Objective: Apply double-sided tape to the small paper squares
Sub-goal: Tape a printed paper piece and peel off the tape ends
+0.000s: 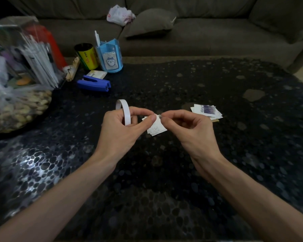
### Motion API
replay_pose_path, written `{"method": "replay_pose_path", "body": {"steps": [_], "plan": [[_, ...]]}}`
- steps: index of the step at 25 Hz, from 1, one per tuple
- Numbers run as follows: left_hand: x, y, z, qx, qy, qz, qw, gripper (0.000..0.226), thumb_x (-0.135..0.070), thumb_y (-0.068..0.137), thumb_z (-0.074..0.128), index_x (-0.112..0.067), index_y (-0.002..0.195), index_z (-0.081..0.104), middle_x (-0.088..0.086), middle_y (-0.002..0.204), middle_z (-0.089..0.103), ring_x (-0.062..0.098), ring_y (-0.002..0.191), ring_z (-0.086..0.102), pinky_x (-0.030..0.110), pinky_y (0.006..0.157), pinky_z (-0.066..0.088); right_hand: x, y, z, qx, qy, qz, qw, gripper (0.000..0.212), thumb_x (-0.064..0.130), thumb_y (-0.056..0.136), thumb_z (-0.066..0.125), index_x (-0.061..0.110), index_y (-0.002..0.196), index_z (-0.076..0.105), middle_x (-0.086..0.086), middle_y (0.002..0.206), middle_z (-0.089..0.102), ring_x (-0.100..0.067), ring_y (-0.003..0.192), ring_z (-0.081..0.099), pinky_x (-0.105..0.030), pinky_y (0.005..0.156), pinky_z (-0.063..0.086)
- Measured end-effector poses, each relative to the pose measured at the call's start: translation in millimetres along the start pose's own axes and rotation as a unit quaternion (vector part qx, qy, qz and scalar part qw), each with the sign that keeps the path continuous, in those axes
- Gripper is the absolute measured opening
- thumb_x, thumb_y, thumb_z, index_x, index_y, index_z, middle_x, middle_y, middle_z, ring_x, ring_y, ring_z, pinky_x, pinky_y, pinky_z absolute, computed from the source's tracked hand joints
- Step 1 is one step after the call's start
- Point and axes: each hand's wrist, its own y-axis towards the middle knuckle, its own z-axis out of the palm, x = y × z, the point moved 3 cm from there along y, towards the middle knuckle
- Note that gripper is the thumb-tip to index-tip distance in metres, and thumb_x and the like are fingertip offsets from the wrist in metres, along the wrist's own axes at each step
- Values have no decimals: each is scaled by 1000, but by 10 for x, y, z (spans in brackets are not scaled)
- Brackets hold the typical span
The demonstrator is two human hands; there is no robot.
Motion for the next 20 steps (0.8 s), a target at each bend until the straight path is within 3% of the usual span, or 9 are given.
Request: {"method": "replay_pose_path", "body": {"steps": [6,12,14,17,20], "plan": [[-7,-7,14,10,12,6,1000,4,-21,88,79,-23,92,80,-12,50,47,5,50,45,13,58,47,-3,2,-13,-6,-5,-6,1000,14,9,91,78,20,95,83,3,96,81,-13,99,76,-32,95,59],[-7,-19,8,11,9,-21,1000,5,-25,87,80,-23,92,83,0,54,56,8,54,51,17,61,51,-15,-7,28,17,-16,-26,999,25,5,91,74,25,102,84,5,104,78,-8,94,73,-20,85,55],[-8,-28,3,6,-8,-43,999,7,-27,87,80,-22,93,83,3,56,62,5,53,55,16,58,50,-16,-15,48,24,-11,-30,999,26,5,92,73,26,102,85,6,108,76,-13,96,73,-24,88,58],[-2,-46,14,7,-37,-73,997,11,-24,88,79,-17,97,82,-15,52,62,-3,46,55,8,48,40,-33,-15,66,29,-6,-30,999,28,4,92,74,28,102,85,5,111,75,-28,103,71,-37,95,59],[5,-41,13,9,-47,-91,995,12,-24,89,78,-18,99,82,-19,53,62,-6,47,55,5,47,37,-43,-12,70,36,-12,-30,999,30,5,92,75,31,103,85,6,112,73,-33,105,69,-41,95,58]]}}
